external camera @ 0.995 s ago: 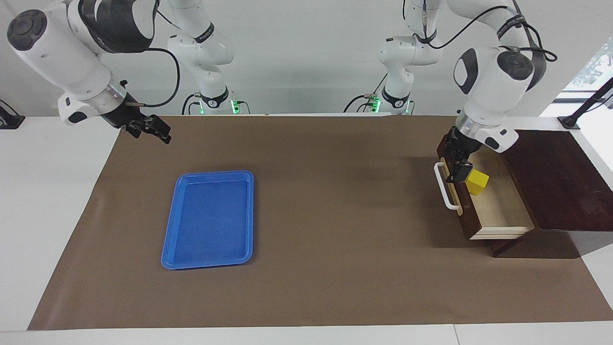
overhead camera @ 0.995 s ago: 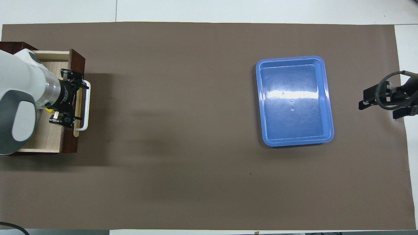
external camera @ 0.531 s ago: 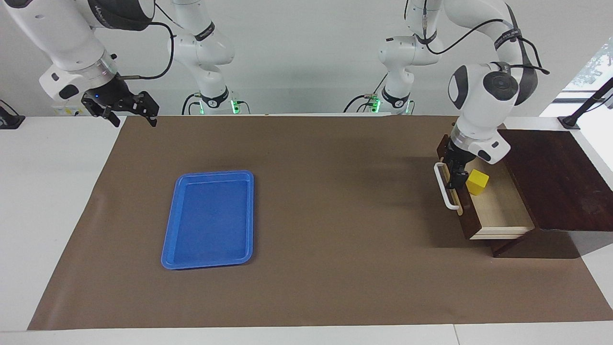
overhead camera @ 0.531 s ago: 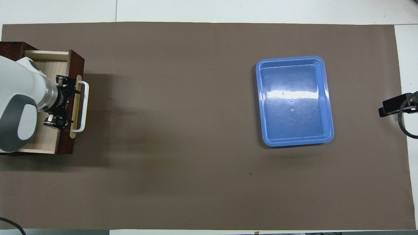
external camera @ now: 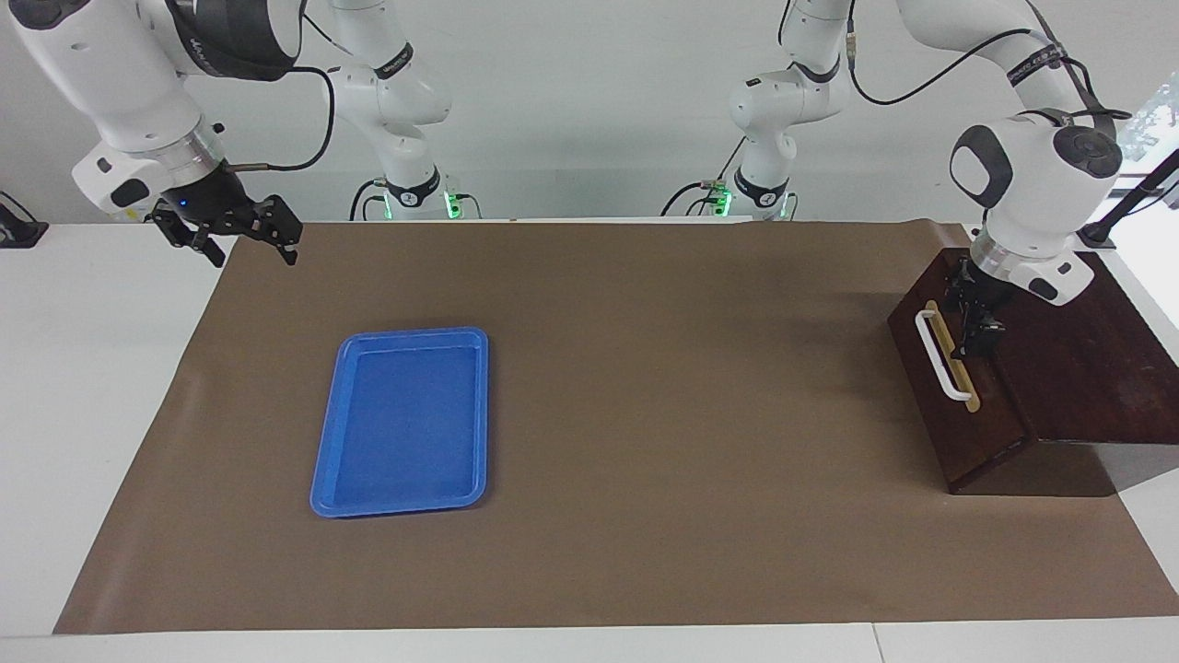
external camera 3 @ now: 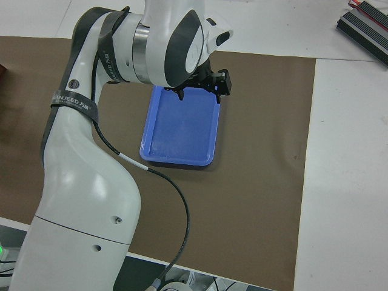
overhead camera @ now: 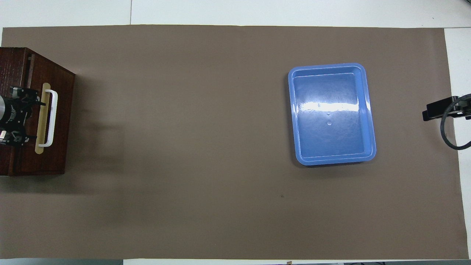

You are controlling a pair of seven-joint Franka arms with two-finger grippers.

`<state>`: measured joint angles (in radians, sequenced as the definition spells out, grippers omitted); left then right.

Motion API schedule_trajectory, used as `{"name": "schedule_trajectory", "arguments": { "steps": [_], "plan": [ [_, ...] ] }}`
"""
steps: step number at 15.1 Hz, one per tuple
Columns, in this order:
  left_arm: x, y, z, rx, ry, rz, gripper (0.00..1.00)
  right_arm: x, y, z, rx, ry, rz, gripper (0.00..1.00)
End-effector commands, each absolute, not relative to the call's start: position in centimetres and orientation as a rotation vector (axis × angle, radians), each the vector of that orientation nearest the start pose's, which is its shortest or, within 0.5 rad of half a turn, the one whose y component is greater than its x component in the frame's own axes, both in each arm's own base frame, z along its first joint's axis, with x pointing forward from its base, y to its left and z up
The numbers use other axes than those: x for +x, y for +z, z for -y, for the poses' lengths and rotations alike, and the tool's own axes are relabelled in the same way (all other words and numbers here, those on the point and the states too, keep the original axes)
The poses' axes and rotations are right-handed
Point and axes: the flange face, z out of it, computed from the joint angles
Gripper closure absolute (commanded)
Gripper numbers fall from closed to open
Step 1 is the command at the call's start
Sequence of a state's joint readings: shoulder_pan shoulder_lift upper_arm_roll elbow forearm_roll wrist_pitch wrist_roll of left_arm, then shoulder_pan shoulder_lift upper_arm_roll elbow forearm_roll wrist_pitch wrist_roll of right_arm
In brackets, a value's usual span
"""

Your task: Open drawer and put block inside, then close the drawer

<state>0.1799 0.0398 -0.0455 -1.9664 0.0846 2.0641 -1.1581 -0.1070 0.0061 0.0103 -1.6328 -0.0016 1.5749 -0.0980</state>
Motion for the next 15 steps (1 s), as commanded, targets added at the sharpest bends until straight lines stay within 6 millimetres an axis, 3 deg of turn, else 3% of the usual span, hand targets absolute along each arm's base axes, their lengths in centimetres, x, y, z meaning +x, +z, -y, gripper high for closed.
{"name": "schedule_trajectory", "arguments": {
  "steps": [1, 2, 5, 9, 11, 15],
  "plan": [
    [57.0, 46.6, -7.7, -2.593, -0.153, 1.686, 0.00, 55.5, 58.2, 5.7, -3.150, 0.103, -0.030, 0.00],
    [56.7, 47.2, -6.2, -2.609, -0.130, 1.647, 0.00, 55.5, 58.1, 5.7, -3.150, 0.108, -0.030, 0.00],
    [55.5, 51.9, -2.7, -2.717, -0.071, 1.458, 0.00, 55.5, 58.2, 5.8, -3.151, 0.109, -0.030, 0.00],
    [53.5, 58.2, 2.1, -2.993, 0.192, 0.749, 0.00, 55.4, 58.7, 5.8, -3.158, 0.107, -0.025, 0.00],
    [53.4, 58.3, 3.7, -3.043, 0.201, 0.541, 0.00, 55.1, 58.9, 5.6, -3.157, 0.134, -0.023, 0.00],
    [54.2, 57.0, 3.6, -3.091, 0.250, 0.219, 0.00, 54.8, 59.2, 5.5, -3.157, 0.136, -0.021, 0.00]
  ]
}}
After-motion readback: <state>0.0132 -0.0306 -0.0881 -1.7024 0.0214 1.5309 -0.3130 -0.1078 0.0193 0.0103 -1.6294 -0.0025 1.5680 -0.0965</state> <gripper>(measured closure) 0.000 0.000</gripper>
